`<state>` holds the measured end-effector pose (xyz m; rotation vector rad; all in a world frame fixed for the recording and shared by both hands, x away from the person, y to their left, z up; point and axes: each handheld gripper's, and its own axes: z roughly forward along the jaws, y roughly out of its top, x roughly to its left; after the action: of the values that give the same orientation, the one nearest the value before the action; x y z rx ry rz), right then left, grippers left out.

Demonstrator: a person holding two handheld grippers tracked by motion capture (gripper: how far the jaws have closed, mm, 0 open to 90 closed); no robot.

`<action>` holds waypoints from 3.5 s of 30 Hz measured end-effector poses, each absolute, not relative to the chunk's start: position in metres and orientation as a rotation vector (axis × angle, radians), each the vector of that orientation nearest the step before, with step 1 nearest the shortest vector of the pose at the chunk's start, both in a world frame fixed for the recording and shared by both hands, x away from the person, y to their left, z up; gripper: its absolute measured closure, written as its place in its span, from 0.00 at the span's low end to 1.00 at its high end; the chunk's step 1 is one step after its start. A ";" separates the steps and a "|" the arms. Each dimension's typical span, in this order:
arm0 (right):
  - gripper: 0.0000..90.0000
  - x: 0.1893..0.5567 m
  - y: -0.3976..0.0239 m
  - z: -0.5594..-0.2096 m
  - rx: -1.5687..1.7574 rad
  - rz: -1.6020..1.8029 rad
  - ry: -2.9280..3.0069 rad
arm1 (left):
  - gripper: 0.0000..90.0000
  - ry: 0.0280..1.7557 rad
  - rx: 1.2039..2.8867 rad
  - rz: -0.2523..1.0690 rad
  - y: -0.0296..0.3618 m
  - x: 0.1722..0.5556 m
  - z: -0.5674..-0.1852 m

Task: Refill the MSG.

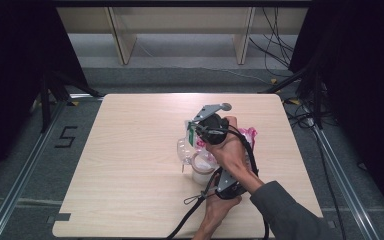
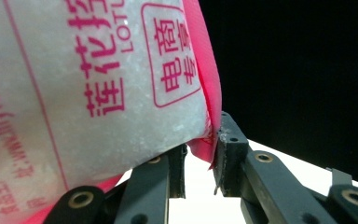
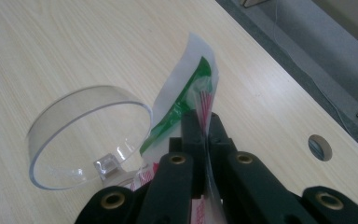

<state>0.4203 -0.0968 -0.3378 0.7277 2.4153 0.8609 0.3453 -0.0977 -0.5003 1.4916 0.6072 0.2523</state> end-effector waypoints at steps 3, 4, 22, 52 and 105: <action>1.00 0.421 -0.098 -0.336 0.727 0.867 2.415 | 0.85 0.598 1.498 0.248 -0.096 0.346 -0.500; 1.00 0.420 -0.096 -0.337 0.736 0.854 2.430 | 0.85 0.586 1.505 0.275 -0.094 0.347 -0.500; 1.00 0.421 -0.093 -0.342 0.730 0.847 2.446 | 0.85 0.596 1.506 0.290 -0.093 0.347 -0.500; 1.00 0.421 -0.096 -0.342 0.750 0.885 2.420 | 0.85 0.566 1.514 0.287 -0.093 0.349 -0.501; 1.00 0.390 -0.197 -0.348 0.989 1.587 2.105 | 0.58 0.681 1.820 0.346 -0.065 0.340 -0.516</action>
<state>0.3903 -0.1973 -0.3480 0.9891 2.1054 1.5874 0.3397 -0.0650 -0.5158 1.8205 0.6813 0.3456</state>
